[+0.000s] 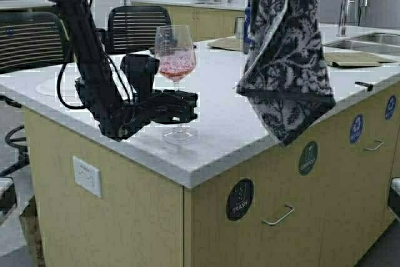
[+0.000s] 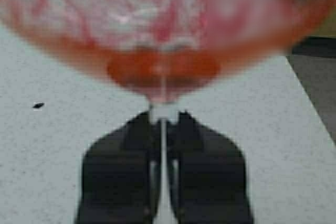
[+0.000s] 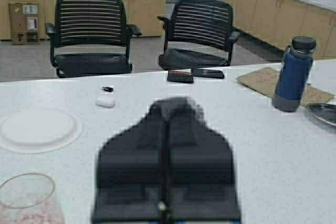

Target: Get the cloth and wipe up the spill under the wine glass

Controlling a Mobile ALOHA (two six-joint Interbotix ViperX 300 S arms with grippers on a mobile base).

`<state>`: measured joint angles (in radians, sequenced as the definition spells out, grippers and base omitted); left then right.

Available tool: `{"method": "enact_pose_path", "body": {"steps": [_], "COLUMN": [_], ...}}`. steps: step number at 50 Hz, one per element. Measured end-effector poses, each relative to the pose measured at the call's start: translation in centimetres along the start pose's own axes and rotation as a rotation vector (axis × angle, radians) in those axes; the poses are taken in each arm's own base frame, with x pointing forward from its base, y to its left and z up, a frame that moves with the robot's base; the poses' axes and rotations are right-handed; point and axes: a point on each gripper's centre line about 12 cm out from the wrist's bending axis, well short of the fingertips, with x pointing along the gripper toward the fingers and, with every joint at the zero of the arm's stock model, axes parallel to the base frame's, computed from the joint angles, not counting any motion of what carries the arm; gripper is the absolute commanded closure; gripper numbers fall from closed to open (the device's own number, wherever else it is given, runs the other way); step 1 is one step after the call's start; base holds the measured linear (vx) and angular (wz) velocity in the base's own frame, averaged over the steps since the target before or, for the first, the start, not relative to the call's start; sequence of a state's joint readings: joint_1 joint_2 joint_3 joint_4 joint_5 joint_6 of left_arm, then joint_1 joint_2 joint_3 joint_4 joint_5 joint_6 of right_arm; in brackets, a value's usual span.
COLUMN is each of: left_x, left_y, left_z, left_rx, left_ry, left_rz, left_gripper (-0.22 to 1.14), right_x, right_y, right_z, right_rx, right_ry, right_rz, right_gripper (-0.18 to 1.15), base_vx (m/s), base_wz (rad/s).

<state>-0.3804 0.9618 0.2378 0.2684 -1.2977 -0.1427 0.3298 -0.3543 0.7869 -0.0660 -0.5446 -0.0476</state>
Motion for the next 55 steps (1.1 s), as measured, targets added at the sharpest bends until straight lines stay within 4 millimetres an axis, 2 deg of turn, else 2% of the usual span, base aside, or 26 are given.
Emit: {"method": "enact_pose_path", "body": {"steps": [11, 19, 30, 37, 43, 48, 55], "left_x": [-0.3, -1.4, -3.3, -4.4, -4.7, -4.9, -4.8], "left_y": [-0.4, -0.9, -1.7, -2.3, -2.4, -2.3, -2.1], "left_z": [4.8, 8.2, 13.4, 17.2, 20.5, 23.0, 26.3], "left_rx": [-0.037, -0.062, -0.054, -0.070, -0.088, -0.096, -0.103], "left_ry": [-0.038, -0.044, -0.054, -0.053, -0.031, 0.013, 0.038], "left_rz": [-0.003, -0.003, -0.001, 0.005, 0.023, 0.052, 0.083], "left_gripper": [0.78, 0.79, 0.79, 0.79, 0.79, 0.79, 0.79], "right_x": [4.9, 8.8, 12.6, 14.1, 14.8, 15.2, 15.9], "right_y": [-1.5, -1.8, -1.8, -1.5, -1.1, -0.2, 2.4], "right_z": [0.1, 0.1, -2.6, -5.7, -7.2, -8.4, -10.3], "right_rx": [0.005, 0.004, 0.013, 0.056, 0.118, 0.163, 0.212], "right_ry": [-0.007, -0.025, 0.011, 0.064, 0.088, 0.109, 0.145], "right_rz": [-0.037, -0.040, -0.037, -0.033, -0.028, -0.015, 0.031], "right_gripper": [0.91, 0.91, 0.91, 0.91, 0.91, 0.91, 0.91], "base_vx": [0.00, 0.00, 0.00, 0.00, 0.00, 0.00, 0.00], "base_wz": [0.00, 0.00, 0.00, 0.00, 0.00, 0.00, 0.00]}}
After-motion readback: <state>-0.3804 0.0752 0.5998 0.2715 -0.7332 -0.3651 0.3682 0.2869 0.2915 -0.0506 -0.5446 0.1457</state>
